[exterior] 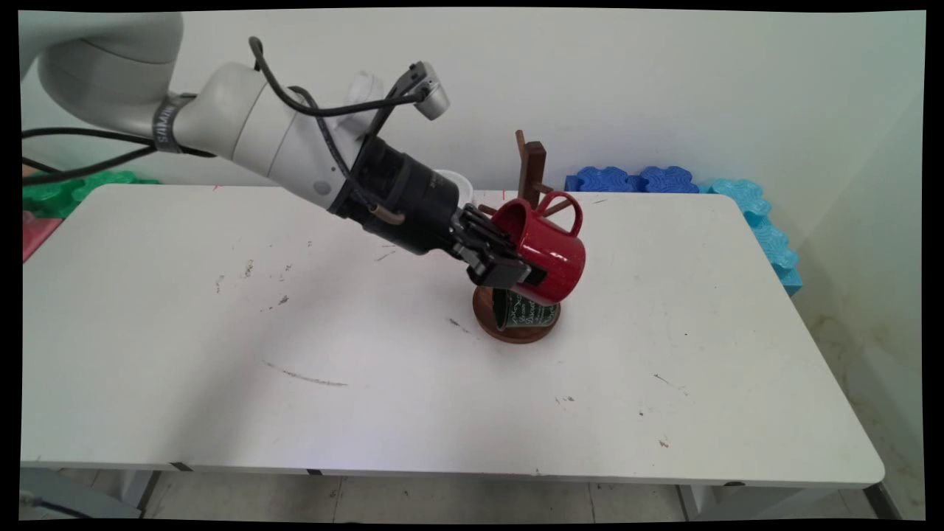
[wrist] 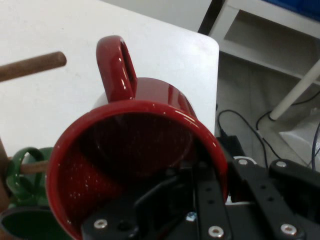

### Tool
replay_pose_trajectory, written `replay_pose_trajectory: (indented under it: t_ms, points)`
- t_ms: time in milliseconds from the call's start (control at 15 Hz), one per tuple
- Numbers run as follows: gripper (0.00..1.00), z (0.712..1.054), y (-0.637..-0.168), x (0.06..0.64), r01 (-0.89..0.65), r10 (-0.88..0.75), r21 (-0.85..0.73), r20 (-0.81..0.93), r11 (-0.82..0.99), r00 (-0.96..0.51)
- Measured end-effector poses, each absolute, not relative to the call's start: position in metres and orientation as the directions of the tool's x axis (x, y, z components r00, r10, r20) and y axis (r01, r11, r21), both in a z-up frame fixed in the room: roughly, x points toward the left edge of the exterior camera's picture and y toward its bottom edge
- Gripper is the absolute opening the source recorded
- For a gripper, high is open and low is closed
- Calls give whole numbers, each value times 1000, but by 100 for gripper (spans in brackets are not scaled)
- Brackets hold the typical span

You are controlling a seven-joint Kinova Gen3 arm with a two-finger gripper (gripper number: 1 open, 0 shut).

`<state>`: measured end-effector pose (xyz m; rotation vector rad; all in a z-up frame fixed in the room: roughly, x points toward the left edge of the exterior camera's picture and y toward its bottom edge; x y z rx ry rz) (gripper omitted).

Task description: Place the picked object on the table

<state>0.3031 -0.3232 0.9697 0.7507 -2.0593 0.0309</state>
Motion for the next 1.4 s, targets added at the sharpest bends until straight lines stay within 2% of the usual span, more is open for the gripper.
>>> replay_pose_trajectory:
  t_ms: [1400]
  points:
    - [0, 951, -312, 390, -567, -470, 75, 653, 820, -594]
